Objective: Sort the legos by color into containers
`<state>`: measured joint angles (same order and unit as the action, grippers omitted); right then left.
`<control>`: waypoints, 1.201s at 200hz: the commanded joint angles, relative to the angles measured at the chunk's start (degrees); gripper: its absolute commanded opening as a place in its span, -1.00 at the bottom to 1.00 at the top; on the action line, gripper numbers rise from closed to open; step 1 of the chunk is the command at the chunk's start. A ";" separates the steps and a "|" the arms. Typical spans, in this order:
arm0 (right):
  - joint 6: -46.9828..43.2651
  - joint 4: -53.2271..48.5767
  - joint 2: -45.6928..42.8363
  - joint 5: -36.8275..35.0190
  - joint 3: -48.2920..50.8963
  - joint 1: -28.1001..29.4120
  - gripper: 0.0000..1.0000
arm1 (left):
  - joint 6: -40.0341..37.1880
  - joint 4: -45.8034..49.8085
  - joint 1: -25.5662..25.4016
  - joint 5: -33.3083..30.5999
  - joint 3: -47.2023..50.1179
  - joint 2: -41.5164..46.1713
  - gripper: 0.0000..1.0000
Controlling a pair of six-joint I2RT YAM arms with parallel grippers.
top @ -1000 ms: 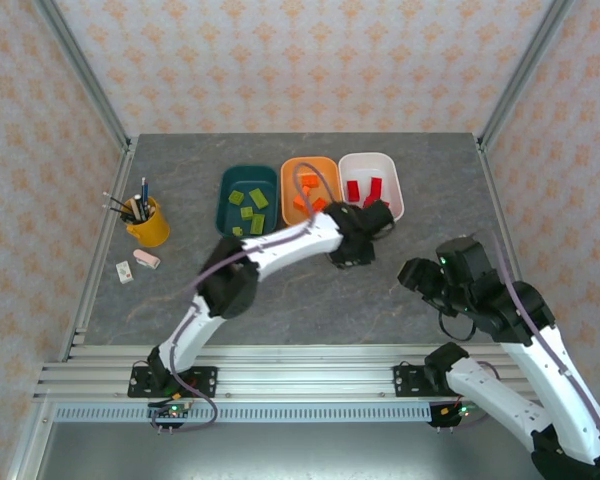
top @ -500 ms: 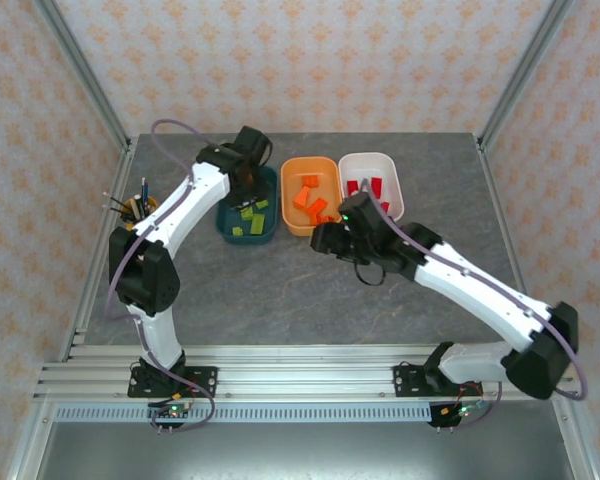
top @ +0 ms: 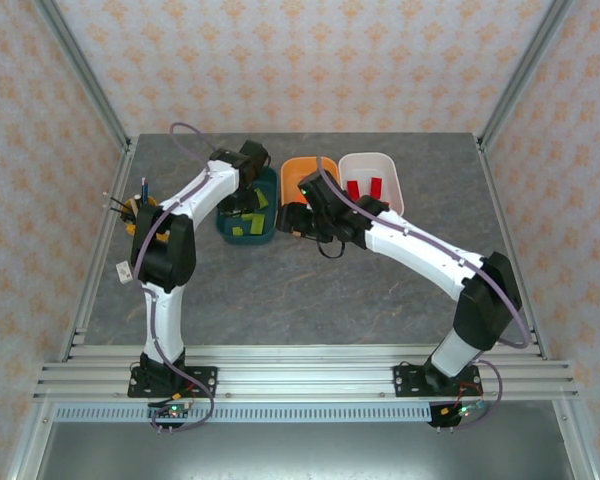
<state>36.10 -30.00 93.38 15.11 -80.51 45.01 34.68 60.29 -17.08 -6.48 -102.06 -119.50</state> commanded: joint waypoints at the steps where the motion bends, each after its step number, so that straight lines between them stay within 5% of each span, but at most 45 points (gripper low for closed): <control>1: -0.42 -1.02 0.65 1.05 -1.34 -0.19 0.36 | -2.90 1.59 0.99 -4.19 -0.77 -0.99 -0.38; 75: 0.07 -2.50 0.49 2.02 -0.45 -1.55 0.36 | -5.50 0.79 1.26 -3.72 -2.23 -6.07 -0.32; 164: -0.19 -2.95 0.49 2.82 -0.13 -2.09 0.37 | -5.28 1.47 1.13 -2.72 -4.71 -6.61 0.01; 198: -2.23 -3.86 -1.07 1.07 -0.80 -2.17 0.37 | -4.39 1.63 0.74 -2.47 -5.19 -0.87 0.11; 240: -9.34 -7.23 -6.85 -3.34 -0.96 -4.03 0.40 | -1.23 -6.35 0.56 0.59 7.28 17.89 0.60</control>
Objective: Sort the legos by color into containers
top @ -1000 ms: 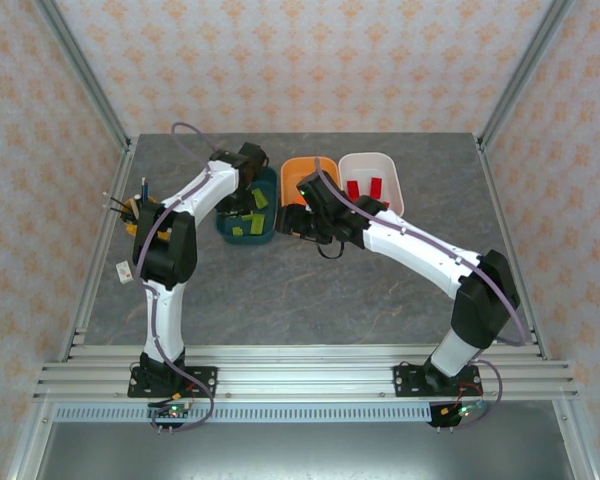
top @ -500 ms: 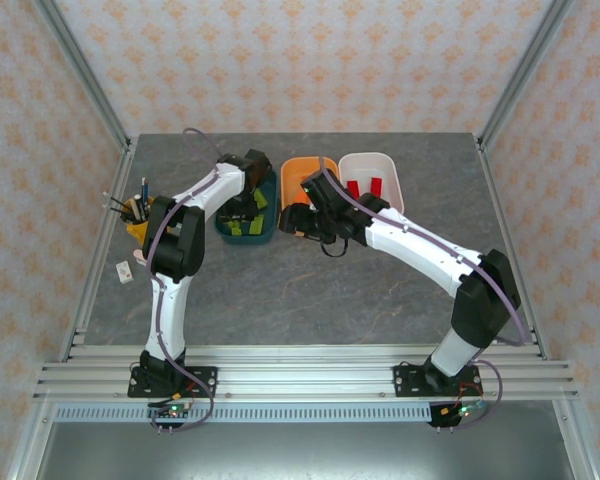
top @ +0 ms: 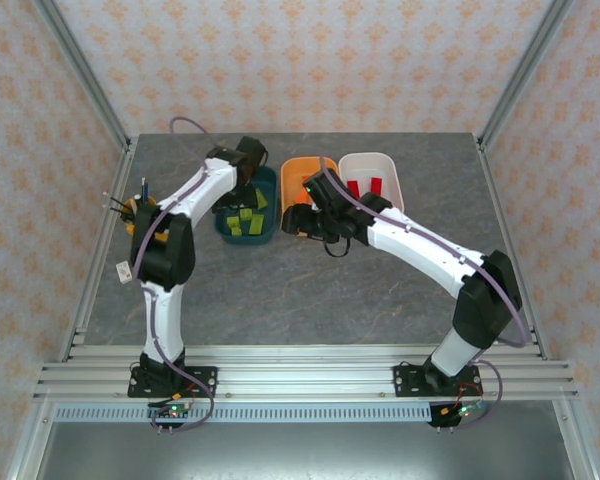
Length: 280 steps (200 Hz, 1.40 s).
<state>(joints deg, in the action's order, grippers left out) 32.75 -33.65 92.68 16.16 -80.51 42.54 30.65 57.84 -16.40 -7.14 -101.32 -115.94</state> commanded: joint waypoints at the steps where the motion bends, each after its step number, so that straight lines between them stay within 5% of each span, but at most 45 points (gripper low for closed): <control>1: -6.24 -3.73 -6.40 -4.56 -0.92 -1.62 0.40 | 2.86 -4.11 -0.12 1.25 6.95 14.86 0.61; 21: -9.15 -5.87 -10.88 -8.84 1.11 -2.32 0.52 | 4.19 -8.00 -0.12 2.55 16.16 25.84 0.99; 36: -9.79 -6.60 -15.89 -12.31 4.69 -3.57 0.68 | 4.76 -10.03 -0.14 3.59 23.39 34.34 1.00; 42: -9.98 -6.93 -18.33 -13.99 6.58 -4.31 0.99 | 4.92 -10.20 -0.12 4.00 25.97 37.75 1.00; 80: -13.20 -10.87 -30.23 -25.44 15.99 -5.63 1.00 | 3.65 -7.62 -0.12 4.00 39.87 58.09 1.00; 94: -12.15 -11.29 -33.18 -30.88 18.94 -5.59 1.00 | 3.12 -6.02 -0.03 1.78 43.38 64.80 1.00; 112: -4.58 -15.06 -34.52 -46.12 21.76 -6.53 1.00 | 2.62 -3.37 -0.03 -3.54 46.94 71.35 1.00; 138: -2.27 -8.97 -36.66 -52.07 30.24 -10.30 1.00 | 4.01 -1.50 -0.19 -17.80 52.00 76.84 0.99; 166: -11.68 9.64 -41.82 -54.20 42.05 -10.81 1.00 | -0.52 -19.86 -0.23 -23.41 64.09 84.73 0.99; 203: -25.80 28.02 -43.06 -54.22 50.59 -12.39 1.00 | -13.15 -28.68 -0.21 -27.78 67.15 79.27 1.00; 224: -32.19 38.82 -41.17 -51.24 55.46 -15.65 1.00 | -24.86 -39.30 0.68 -20.92 70.65 74.55 1.00; 280: -35.68 58.11 -25.28 -35.74 57.19 -29.35 1.00 | -29.96 -68.26 6.86 -13.35 78.74 57.03 1.00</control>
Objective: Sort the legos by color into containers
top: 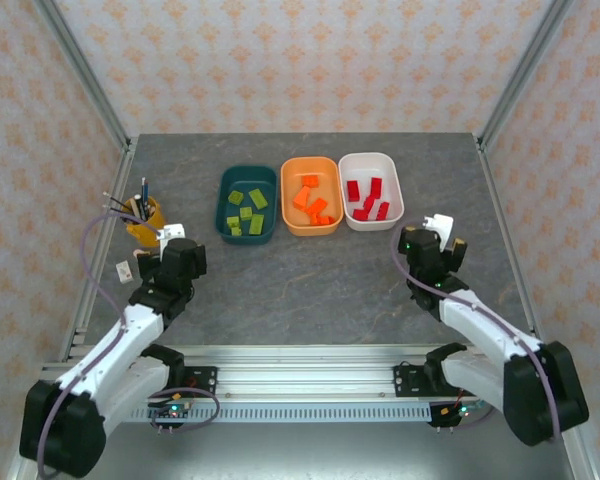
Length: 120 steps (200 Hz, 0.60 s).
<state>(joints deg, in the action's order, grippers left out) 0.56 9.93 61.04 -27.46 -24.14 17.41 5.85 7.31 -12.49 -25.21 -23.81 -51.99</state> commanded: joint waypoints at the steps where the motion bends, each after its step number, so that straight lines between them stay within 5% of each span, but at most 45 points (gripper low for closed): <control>1: -3.48 14.91 7.21 8.18 0.84 -4.48 1.00 | -5.24 -18.05 3.06 4.90 1.18 -7.31 1.00; 58: -2.72 25.10 25.55 17.72 -5.35 -13.71 1.00 | -4.27 -34.55 10.51 14.87 -3.09 -24.39 1.00; 87: -3.12 27.87 24.33 21.10 -2.64 -14.25 0.99 | -3.64 -44.85 11.61 18.44 -2.42 -31.12 1.00; 105: -4.60 43.58 26.78 23.75 4.19 -14.29 0.99 | -4.72 -53.91 11.33 19.87 1.46 -33.56 1.00; 120: -4.42 38.22 24.92 23.55 3.08 -14.33 0.99 | -3.82 -54.34 11.26 17.80 2.01 -33.33 1.00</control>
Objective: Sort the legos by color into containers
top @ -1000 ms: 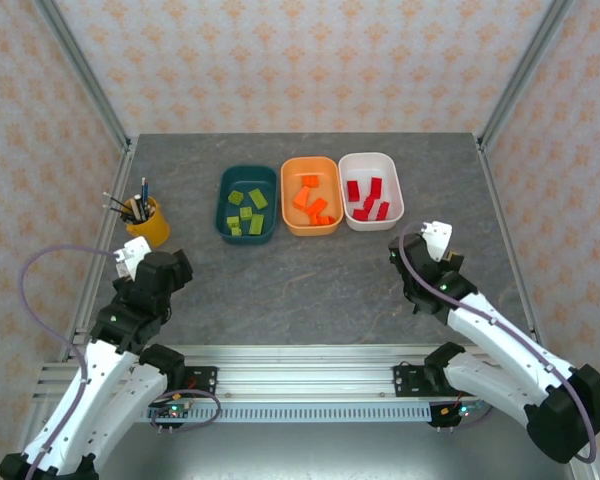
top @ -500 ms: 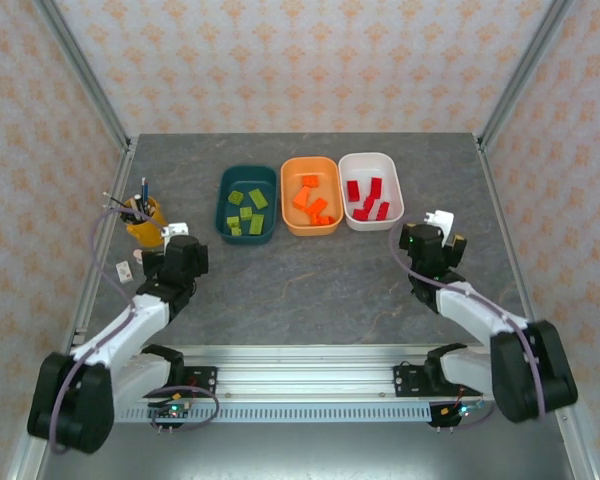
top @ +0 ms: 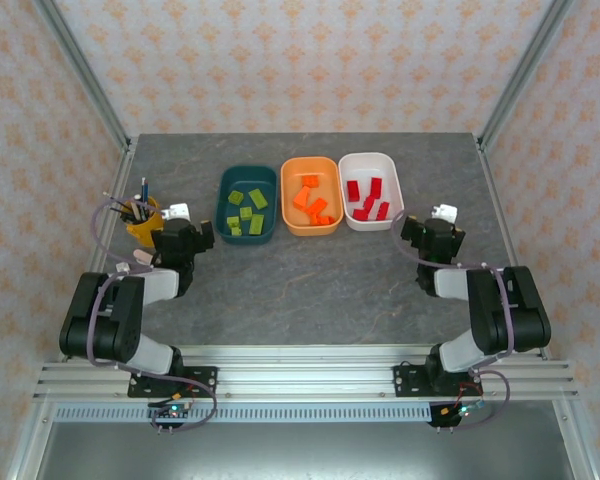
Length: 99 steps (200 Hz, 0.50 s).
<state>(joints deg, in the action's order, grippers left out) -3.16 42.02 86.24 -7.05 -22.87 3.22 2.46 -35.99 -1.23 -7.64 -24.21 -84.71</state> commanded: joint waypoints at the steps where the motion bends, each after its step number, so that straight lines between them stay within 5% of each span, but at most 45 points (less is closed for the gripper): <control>1: -0.71 6.45 -0.10 3.12 1.71 -0.15 0.99 | -0.44 -10.95 0.01 0.24 2.36 -0.58 1.00; 99: 0.31 2.39 0.83 3.21 -1.05 -0.94 0.99 | -1.11 -8.57 -1.21 -1.91 0.85 -0.90 1.00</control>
<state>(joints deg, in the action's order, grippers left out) -3.25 42.94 87.07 -4.51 -23.35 2.57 2.46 -41.95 -1.61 -7.57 -22.55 -85.30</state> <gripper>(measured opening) 0.994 0.998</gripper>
